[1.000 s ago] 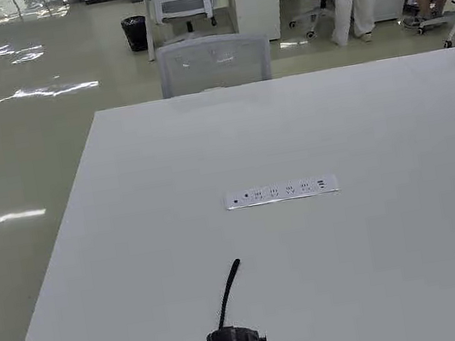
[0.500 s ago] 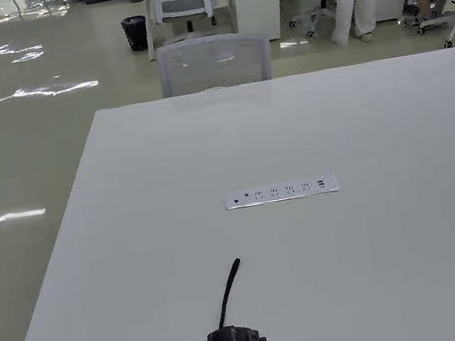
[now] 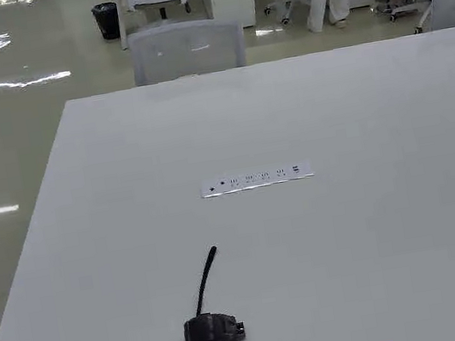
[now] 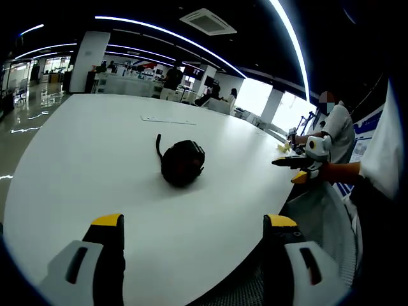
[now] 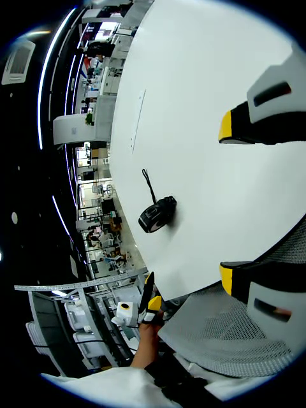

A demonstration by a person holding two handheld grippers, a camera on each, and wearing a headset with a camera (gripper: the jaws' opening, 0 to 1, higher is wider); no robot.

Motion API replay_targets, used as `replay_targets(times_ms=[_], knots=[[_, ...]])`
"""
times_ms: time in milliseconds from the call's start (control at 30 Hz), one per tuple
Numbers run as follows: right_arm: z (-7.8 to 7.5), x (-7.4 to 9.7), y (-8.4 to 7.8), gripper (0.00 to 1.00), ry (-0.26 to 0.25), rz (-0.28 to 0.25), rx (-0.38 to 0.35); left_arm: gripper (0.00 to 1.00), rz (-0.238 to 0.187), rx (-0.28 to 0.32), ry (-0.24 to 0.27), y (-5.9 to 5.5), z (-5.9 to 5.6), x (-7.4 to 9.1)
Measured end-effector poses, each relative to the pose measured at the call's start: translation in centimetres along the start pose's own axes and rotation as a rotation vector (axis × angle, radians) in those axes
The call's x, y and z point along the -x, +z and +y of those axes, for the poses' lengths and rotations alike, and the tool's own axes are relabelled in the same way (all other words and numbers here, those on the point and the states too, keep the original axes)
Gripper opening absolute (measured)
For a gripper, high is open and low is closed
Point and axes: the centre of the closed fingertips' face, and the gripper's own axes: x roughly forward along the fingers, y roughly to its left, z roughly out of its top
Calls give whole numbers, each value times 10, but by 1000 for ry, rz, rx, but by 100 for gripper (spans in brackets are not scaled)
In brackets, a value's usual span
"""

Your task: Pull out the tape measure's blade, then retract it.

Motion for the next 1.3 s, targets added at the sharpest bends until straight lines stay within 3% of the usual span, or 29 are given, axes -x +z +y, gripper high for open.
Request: replay_targets(times_ms=[833,1100,1300], knots=[[0,-2,-4,75,8,6,-10,87,20,-9,-1,-2,1,-4],[-1,-6,1,71,26,2,-1,85,22,-46,-21,7,4,-15],[-1,-10,3,69,46,1,15,84,53,-94,-61,9,1,-26]])
